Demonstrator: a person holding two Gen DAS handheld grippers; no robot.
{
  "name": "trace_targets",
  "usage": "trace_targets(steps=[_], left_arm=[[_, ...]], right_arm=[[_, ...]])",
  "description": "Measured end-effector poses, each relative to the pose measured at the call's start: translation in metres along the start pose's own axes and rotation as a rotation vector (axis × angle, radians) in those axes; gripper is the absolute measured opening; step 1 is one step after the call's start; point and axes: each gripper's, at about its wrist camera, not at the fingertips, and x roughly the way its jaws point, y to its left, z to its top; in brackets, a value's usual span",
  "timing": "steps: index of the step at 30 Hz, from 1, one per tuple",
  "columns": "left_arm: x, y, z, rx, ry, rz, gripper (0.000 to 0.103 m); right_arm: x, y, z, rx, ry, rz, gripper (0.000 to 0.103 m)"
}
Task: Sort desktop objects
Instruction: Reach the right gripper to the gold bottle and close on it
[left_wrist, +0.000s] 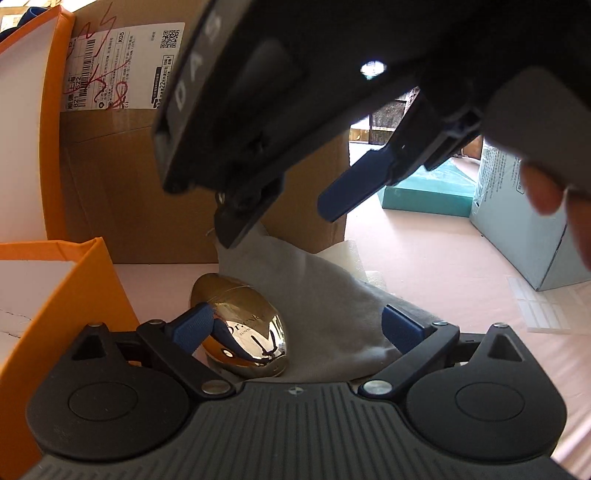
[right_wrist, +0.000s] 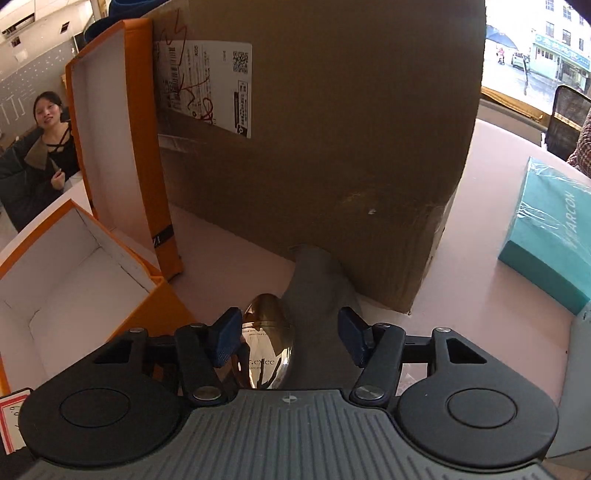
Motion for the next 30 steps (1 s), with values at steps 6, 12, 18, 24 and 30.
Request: trace_targets(steps=[6, 12, 18, 24, 30], left_arm=[[-0.002, -0.004, 0.001, 0.004, 0.019, 0.008, 0.095], [-0.003, 0.006, 0.003, -0.070, 0.026, 0.011, 0.087], [0.006, 0.008, -0.002, -0.075, 0.086, 0.116, 0.081], [0.020, 0.015, -0.010, -0.125, 0.131, 0.147, 0.084], [0.017, 0.011, -0.015, -0.078, 0.086, 0.163, 0.078]], right_arm=[[0.037, 0.001, 0.005, -0.039, 0.101, 0.072, 0.056], [0.055, 0.010, 0.014, -0.078, 0.149, 0.077, 0.056], [0.081, 0.013, 0.020, -0.095, 0.195, 0.102, 0.056], [0.104, 0.009, 0.015, -0.061, 0.227, 0.153, 0.056], [0.107, -0.019, 0.000, 0.065, 0.154, 0.228, 0.049]])
